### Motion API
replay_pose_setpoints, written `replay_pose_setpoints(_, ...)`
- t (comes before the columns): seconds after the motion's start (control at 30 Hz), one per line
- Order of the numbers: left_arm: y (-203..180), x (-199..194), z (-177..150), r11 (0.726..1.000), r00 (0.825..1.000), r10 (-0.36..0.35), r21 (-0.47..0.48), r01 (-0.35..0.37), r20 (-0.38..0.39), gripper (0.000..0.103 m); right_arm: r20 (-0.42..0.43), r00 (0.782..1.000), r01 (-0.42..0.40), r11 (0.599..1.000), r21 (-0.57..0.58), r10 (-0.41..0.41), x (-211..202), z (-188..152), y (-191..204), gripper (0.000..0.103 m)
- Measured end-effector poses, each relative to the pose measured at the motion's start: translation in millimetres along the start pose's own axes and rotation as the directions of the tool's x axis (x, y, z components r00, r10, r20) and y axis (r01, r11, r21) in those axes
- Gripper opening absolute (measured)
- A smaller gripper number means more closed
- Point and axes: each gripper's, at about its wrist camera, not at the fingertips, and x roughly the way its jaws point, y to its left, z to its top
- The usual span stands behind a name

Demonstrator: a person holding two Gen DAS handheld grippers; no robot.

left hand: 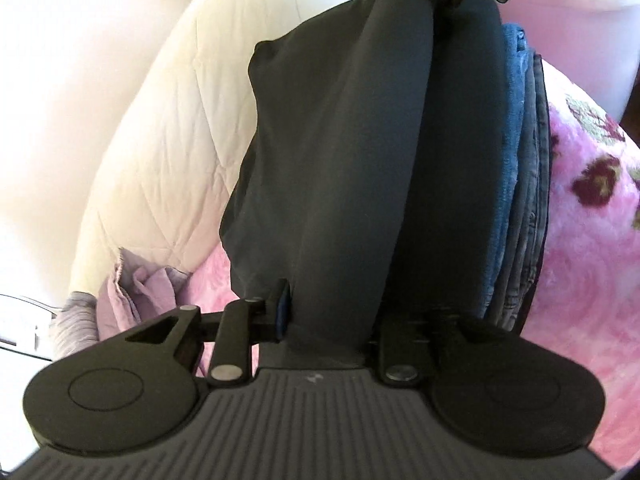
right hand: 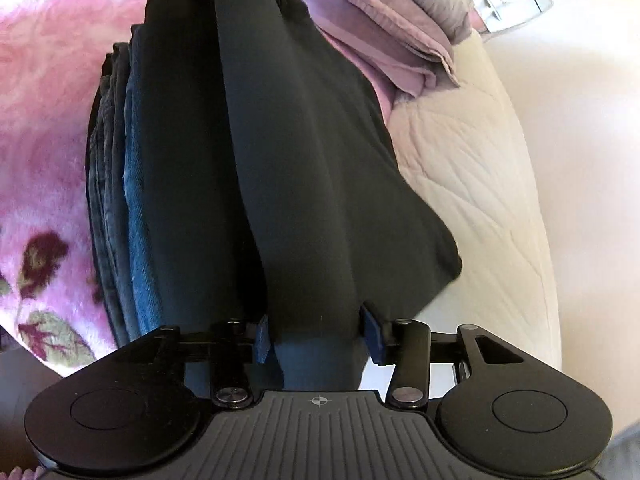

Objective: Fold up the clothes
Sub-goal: 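Lower the sweater onto the stack of jeans with both grippers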

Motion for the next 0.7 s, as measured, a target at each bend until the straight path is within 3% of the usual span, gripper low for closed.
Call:
replay_pose_setpoints(0.03, -4, 2, -1, 1.0, 1.0, -0.002, 0.0, 0.002, -0.006, 0.021, -0.007, 1.0, -0.009, 1.0, 0.02, 0.009, -2, -2, 0, 0.044)
replay_pose_setpoints(0.1, -6, 6, -3, 1.0, 1.0, -0.012, 0.001, 0.012, -0.014, 0.017, -0.029, 0.998, -0.051, 0.995, 0.091, 0.053, 6, -1, -7, 0.032)
replay_pose_setpoints(0.23, -4, 13, -8, 1.0, 1.0, -0.021, 0.012, 0.021, -0.02, 0.017, -0.052, 0.997, -0.055, 0.989, 0.137, 0.063, 2, 11, -12, 0.028)
replay_pose_setpoints(0.43, -26, 8, -12, 0.996, 0.999, 0.029, 0.088, -0.027, -0.02, 0.019, -0.062, 0.997, -0.042, 0.99, 0.138, 0.051, -7, 7, 14, 0.029)
replay_pose_setpoints(0.57, -29, -15, -13, 0.996, 0.997, 0.064, 0.063, -0.061, -0.042, 0.027, -0.075, 0.997, -0.016, 0.992, 0.122, 0.025, -8, 9, 15, 0.033)
replay_pose_setpoints(0.7, -36, -28, -19, 0.995, 0.996, 0.085, 0.06, -0.083, -0.035, 0.027, -0.067, 0.997, -0.016, 0.994, 0.108, 0.024, -1, 11, 9, 0.037)
